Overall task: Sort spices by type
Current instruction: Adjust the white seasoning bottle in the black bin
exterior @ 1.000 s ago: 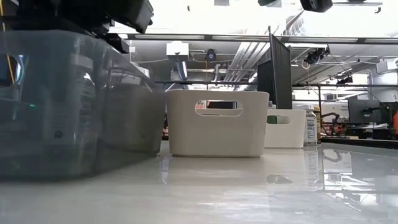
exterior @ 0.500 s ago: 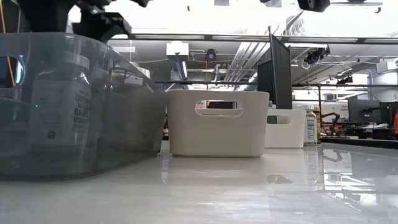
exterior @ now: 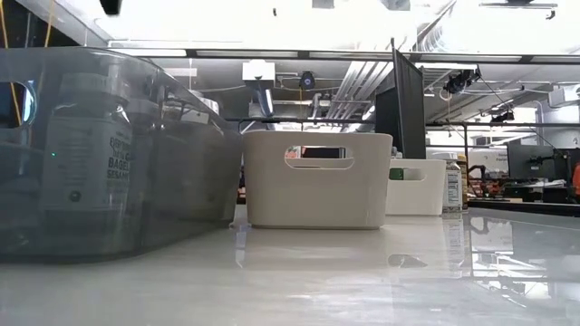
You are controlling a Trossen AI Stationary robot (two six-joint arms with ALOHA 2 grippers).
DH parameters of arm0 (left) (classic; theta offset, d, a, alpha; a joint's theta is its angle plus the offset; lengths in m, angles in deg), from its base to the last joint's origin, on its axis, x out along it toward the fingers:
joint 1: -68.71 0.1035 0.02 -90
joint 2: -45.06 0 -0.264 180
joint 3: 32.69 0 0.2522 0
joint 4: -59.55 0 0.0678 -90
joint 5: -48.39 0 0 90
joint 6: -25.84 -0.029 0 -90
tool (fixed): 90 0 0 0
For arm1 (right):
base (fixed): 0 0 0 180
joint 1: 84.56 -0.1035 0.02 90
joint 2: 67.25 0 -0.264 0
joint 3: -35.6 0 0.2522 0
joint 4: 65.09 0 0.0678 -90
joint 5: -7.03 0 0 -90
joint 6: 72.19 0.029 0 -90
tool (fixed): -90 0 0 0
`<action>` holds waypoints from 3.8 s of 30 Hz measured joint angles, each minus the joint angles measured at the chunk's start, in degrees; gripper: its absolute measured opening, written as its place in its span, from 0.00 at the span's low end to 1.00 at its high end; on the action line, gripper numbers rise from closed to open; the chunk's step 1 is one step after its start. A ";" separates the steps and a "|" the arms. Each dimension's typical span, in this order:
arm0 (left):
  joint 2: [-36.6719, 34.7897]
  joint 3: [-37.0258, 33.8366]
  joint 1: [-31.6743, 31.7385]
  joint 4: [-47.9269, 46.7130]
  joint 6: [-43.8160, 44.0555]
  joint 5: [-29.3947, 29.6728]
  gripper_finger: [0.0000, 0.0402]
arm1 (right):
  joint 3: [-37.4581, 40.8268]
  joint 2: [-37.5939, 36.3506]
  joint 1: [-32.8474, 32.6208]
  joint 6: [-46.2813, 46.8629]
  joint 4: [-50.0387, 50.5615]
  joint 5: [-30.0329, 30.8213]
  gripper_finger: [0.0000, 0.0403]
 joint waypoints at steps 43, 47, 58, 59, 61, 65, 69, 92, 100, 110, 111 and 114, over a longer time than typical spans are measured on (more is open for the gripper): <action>-19.91 -56.49 -9.10 42.06 38.24 12.21 0.00 | -35.65 46.67 9.51 -23.34 17.65 -19.45 0.00; -19.91 -58.20 -9.10 45.54 38.24 12.29 0.00 | -35.65 46.67 9.60 -23.33 17.73 -18.32 0.00; -19.91 -60.59 -7.74 51.20 35.95 14.87 0.00 | -35.60 46.67 10.25 -24.45 14.84 -15.01 0.00; -19.94 -60.59 -7.40 52.06 35.20 14.99 0.00 | -35.60 46.67 10.28 -24.61 14.41 -14.99 0.00; -19.94 -60.59 -6.74 54.24 33.48 15.05 0.00 | -35.60 46.67 10.54 -25.08 14.14 -15.01 0.00; -19.94 -60.59 -5.71 57.76 30.76 15.09 0.00 | -35.85 46.67 10.72 -24.87 17.02 -15.56 0.00; -19.94 -60.59 -4.91 59.10 29.00 15.05 0.00 | -36.94 46.58 10.70 -25.24 20.13 -18.78 0.00; -19.94 -60.59 -3.88 60.06 26.74 15.47 0.00 | -37.70 48.06 9.76 -24.39 19.51 -22.99 0.00; -19.98 -60.59 -3.88 60.98 26.76 15.53 0.00 | -37.70 48.79 9.69 -24.56 19.05 -22.97 0.00; -19.98 -60.59 -3.88 61.03 26.76 15.51 0.00 | -37.70 49.82 9.78 -24.58 19.14 -20.47 0.00; -19.98 -60.59 -3.88 61.09 26.76 15.49 0.00 | -37.70 49.82 9.82 -24.58 19.17 -20.33 0.00; -19.98 -60.59 -3.88 61.38 26.74 15.47 0.00 | -37.70 49.82 9.87 -24.58 19.26 -19.19 0.00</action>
